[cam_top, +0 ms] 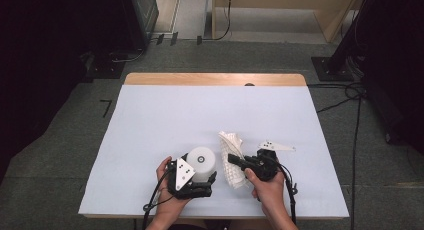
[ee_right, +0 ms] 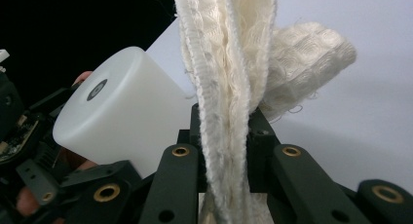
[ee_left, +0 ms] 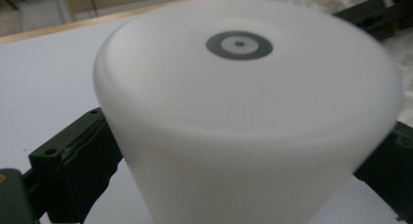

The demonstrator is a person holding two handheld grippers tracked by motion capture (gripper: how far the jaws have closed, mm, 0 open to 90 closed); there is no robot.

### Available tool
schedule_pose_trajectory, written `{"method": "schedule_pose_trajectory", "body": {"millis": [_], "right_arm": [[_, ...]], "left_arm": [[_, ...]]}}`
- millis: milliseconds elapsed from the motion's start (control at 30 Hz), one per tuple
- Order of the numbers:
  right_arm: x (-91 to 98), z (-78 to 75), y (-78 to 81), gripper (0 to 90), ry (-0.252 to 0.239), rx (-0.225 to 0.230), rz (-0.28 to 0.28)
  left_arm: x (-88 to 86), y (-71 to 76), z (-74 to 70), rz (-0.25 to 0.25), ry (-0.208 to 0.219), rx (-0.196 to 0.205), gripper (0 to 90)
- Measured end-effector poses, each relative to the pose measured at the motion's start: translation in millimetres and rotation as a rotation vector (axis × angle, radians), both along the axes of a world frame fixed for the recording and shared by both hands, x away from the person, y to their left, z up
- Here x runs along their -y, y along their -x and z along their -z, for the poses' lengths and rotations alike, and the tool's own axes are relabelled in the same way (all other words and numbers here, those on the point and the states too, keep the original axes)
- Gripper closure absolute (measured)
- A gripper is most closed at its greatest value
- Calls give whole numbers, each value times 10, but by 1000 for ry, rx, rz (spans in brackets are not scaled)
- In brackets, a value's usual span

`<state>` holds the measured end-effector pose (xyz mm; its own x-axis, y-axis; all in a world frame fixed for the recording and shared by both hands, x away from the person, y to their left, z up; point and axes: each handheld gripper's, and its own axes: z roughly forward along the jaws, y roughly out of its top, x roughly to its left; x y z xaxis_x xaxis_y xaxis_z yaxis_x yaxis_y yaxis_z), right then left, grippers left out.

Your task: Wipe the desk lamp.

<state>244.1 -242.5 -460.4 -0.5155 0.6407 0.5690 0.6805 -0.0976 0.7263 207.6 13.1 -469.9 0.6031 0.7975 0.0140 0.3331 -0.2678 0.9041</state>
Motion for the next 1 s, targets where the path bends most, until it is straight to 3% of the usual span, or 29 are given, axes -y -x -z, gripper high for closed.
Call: {"method": "schedule_pose_trajectory", "body": {"millis": [100,200,300,433,500,733,1000], "right_arm": [[-18,16,2,788,10,-3,-3],[-28,20,8,788,12,-7,-10],[-48,41,7,788,17,-10,-15],[-104,83,5,788,29,-21,-20],[-154,84,9,788,30,-16,-26],[-242,-41,69,789,17,13,-47],[-152,-421,175,789,-42,140,-52]], "left_arm": [[-9,4,-2,0,1,2,86],[-48,-36,-20,32,-2,-9,88],[-112,-81,-51,23,3,3,89],[-231,-177,-156,72,120,-13,90],[-251,-184,-197,95,147,-5,90],[-219,-158,-166,149,110,6,90],[-139,-162,-143,180,98,-5,90]]}}
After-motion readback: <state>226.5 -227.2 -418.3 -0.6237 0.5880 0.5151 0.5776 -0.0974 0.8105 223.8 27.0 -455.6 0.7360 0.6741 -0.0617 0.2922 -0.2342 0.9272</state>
